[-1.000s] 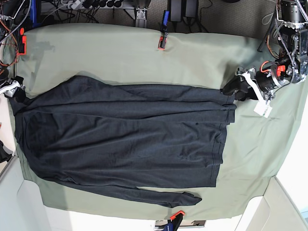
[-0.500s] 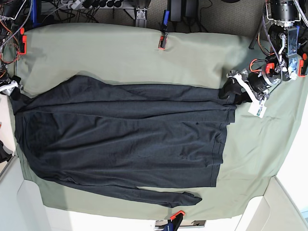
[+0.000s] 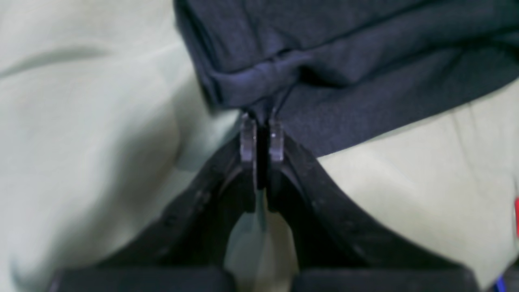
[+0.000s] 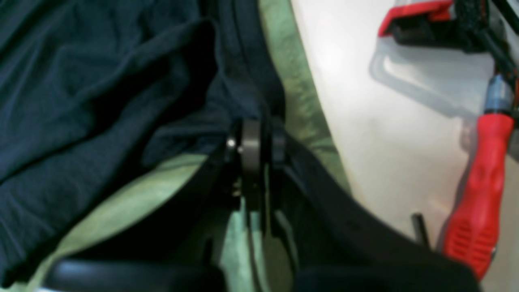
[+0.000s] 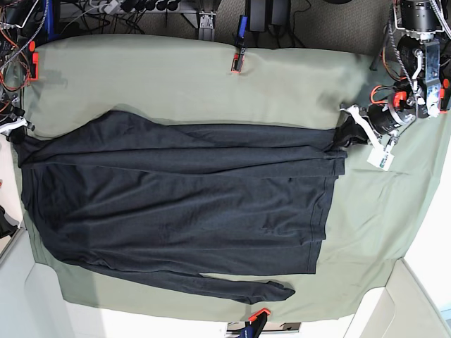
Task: Fold the T-shirt properly
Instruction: 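Drag the grasped sleeve cuff with the left gripper across the shirt body, then release the sleeve and regrasp the shirt side edge with the left gripper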
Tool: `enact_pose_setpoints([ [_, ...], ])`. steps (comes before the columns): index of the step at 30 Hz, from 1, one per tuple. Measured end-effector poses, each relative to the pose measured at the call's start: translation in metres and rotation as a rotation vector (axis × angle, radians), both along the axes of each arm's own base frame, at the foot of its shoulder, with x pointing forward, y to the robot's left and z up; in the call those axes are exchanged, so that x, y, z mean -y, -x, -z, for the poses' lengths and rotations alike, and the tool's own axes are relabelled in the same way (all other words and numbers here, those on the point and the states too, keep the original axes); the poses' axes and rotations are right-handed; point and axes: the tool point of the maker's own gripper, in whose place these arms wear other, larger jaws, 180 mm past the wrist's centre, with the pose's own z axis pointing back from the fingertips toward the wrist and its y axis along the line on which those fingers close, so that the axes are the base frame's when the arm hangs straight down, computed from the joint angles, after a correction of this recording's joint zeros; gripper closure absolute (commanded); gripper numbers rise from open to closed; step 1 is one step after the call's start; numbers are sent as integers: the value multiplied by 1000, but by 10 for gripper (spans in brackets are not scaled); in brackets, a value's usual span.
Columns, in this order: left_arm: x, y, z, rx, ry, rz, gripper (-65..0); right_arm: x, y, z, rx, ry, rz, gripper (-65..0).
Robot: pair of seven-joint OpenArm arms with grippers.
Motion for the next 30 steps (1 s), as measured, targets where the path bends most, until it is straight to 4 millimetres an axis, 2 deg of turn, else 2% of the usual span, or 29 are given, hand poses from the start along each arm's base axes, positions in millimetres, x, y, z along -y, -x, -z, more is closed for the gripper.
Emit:
enact_pose_setpoints([
  [5, 17, -3, -44, 70, -23, 94, 0, -4, 0, -7, -14, 19, -36, 0],
  [7, 16, 3, -57, 100, -54, 119, 0, -4, 1, -14, -22, 33, -50, 0],
  [10, -1, 13, -67, 105, -106, 94, 0, 3, -1, -31, 9, 56, -39, 0],
  [12, -11, 11, -75, 120, -124, 70, 0, 5, -4, -40, 39, 49, -30, 0],
  [17, -12, 8, -80, 135, -130, 74, 0, 11, -4, -43, 39, 61, -30, 0],
  [19, -16, 0, -84, 149, -159, 72, 0, 11, -8, -44, 45, 56, -29, 0],
  [23, -27, -32, -108, 229, -174, 52, 0, 14, -28, -45, 64, 24, -8, 0],
  [26, -34, -45, -101, 202, -172, 53, 0, 18, -42, -40, 65, -27, 18, 0],
  [30, -20, -60, -77, 135, -161, 98, 0, 18, -54, -33, 56, -81, 33, 0],
])
